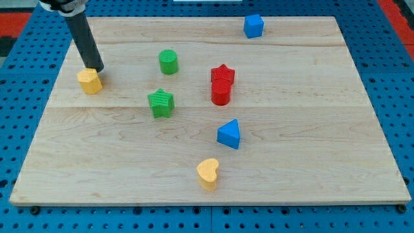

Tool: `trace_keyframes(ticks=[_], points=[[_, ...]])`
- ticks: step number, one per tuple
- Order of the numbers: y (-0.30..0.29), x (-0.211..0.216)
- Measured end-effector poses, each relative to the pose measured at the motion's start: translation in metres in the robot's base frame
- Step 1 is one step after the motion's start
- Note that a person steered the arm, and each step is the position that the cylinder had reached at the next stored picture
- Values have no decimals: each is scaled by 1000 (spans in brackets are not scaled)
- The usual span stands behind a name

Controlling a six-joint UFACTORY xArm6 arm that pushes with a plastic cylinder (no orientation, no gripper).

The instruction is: Push yellow hexagon towards bottom left

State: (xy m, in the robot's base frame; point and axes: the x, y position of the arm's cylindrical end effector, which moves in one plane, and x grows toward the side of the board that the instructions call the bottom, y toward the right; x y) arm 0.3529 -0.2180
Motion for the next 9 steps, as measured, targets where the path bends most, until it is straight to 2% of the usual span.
trace_keyframes(ticks=[1,4,5,9], points=[[3,0],[-4,47],[-27,59],[-39,78]])
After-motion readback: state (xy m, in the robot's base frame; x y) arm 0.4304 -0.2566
